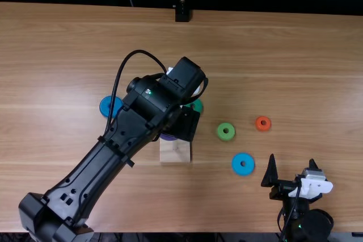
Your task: Build the Hanoi tower: stack the rings onto the peg from bottom to top in this color order: purple, dark blue, light blue, dark green, light green, yellow, orange.
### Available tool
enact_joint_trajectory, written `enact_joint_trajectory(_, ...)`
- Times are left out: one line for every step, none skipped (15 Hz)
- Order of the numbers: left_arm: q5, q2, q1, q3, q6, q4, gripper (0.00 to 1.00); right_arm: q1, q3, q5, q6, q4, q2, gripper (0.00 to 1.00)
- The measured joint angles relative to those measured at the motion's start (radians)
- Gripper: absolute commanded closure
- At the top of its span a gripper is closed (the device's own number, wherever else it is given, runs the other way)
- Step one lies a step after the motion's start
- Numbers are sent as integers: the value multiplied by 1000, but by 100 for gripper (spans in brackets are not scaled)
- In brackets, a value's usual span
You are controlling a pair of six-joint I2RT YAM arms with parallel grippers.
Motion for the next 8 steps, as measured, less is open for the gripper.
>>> enact_joint_trajectory(0,0,-7,0,-2,0,100,0,0,0,0,0,0,0)
enact_joint_trajectory(1,1,-11,0,-3,0,100,0,0,1,0,0,0,0)
enact_joint_trajectory(0,4,-18,2,-4,-1,100,0,0,0,0,0,0,0)
enact_joint_trajectory(0,12,-18,4,-6,0,100,0,0,0,0,1,0,0)
enact_joint_trajectory(0,20,-18,8,-13,0,100,0,0,0,0,0,0,0)
enact_joint_trajectory(0,19,-18,9,-15,1,100,0,0,0,0,0,0,0)
enact_joint_trajectory(0,19,-18,9,-21,1,100,0,0,0,0,0,0,0)
enact_joint_trajectory(0,20,-18,9,-24,2,100,0,0,0,0,0,0,0)
